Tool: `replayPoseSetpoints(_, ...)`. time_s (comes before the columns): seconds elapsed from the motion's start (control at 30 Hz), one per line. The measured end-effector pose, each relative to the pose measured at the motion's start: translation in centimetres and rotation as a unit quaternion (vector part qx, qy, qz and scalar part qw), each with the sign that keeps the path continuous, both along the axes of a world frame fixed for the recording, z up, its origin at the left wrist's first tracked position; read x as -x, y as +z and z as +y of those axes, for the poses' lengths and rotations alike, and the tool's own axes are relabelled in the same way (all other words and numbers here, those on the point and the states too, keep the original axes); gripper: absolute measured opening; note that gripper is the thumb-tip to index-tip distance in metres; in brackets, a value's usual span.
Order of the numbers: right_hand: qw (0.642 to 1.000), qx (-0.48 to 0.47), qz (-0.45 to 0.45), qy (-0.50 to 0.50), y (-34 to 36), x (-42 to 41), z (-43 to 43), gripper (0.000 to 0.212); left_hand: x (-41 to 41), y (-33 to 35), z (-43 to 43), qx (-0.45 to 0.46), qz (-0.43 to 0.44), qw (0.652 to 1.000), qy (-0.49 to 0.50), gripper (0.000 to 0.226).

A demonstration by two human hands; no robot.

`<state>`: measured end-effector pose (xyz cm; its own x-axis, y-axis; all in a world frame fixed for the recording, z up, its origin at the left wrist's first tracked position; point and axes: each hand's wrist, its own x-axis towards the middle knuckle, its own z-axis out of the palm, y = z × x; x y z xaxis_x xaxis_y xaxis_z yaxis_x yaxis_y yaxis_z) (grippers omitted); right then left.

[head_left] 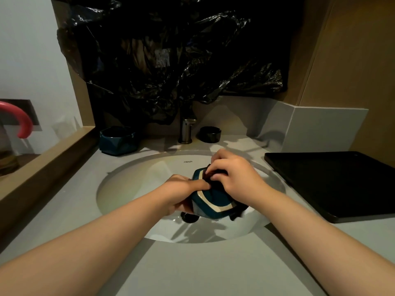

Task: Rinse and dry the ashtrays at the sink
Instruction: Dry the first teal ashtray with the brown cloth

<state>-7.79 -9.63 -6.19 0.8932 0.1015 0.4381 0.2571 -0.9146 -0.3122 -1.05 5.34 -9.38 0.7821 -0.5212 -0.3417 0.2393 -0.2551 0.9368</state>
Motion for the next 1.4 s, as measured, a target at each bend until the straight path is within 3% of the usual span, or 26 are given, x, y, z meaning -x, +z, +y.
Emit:
replayPoseSetpoints(0.4,0.999,-0.026,0.033,-0.029,0.0,-0.2,-0.8,0.018,0.1,0.1,-0.2,0.002,-0.031,0.999,0.044,0.029)
replayPoseSetpoints(0.6,0.991,-0.011,0.123,-0.059,0.1,0.5,-2.4,0.018,-0.1,0.0,-0.2,-0.017,-0.059,0.995,0.073,0.03)
replayPoseSetpoints(0.83,0.991,-0.068,-0.012,-0.115,0.4,-0.3,-0.5,0.02,0.0,0.0,-0.8,0.0,-0.072,0.993,0.089,0.028)
replayPoseSetpoints(1.03,0.987,-0.059,0.075,-0.133,0.2,0.6,-0.5,0.017,-0.8,-0.3,-0.5,0.024,-0.081,0.986,0.145,0.035)
replayPoseSetpoints(1.27,0.979,-0.132,-0.061,-0.142,-0.4,0.0,2.3,0.022,-0.7,-0.2,-1.1,0.035,-0.085,0.981,0.168,0.034)
replayPoseSetpoints(1.4,0.994,-0.09,-0.02,-0.062,0.0,0.4,2.7,0.015,-0.9,-0.4,-0.9,0.054,-0.077,0.978,0.188,0.033)
